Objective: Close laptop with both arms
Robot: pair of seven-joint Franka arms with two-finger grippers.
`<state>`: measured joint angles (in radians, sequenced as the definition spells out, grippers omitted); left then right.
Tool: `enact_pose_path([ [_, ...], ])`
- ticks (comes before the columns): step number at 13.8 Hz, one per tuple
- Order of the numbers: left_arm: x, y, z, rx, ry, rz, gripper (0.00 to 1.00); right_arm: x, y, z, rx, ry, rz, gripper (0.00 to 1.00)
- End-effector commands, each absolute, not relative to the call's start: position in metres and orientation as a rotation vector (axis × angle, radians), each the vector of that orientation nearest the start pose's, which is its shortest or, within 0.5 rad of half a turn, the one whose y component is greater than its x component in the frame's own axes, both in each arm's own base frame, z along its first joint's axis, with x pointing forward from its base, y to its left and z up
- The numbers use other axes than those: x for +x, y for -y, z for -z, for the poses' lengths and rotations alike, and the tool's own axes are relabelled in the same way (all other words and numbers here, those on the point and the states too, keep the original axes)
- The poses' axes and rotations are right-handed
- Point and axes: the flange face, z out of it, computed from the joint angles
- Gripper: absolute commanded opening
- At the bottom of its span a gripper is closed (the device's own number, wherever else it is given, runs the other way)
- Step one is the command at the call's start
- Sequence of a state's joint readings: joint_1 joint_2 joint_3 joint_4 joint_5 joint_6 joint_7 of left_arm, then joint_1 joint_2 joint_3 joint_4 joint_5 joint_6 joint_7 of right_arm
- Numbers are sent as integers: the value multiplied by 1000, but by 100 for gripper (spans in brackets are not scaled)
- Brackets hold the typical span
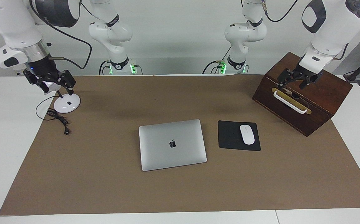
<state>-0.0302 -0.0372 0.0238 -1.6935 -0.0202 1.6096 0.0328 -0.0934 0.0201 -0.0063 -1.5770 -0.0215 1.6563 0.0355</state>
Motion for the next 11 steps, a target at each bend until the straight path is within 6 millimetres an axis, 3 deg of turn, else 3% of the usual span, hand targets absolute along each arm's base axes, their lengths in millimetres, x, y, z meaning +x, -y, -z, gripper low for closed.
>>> enact_pose_path([
  [1, 541, 3, -597, -3144, -38, -94, 100, 560, 56, -620, -3144, -209, 91, 100],
  [11, 540, 2, -597, -3144, -41, -96, 100, 566, 53, -624, -3148, -195, 106, 100],
])
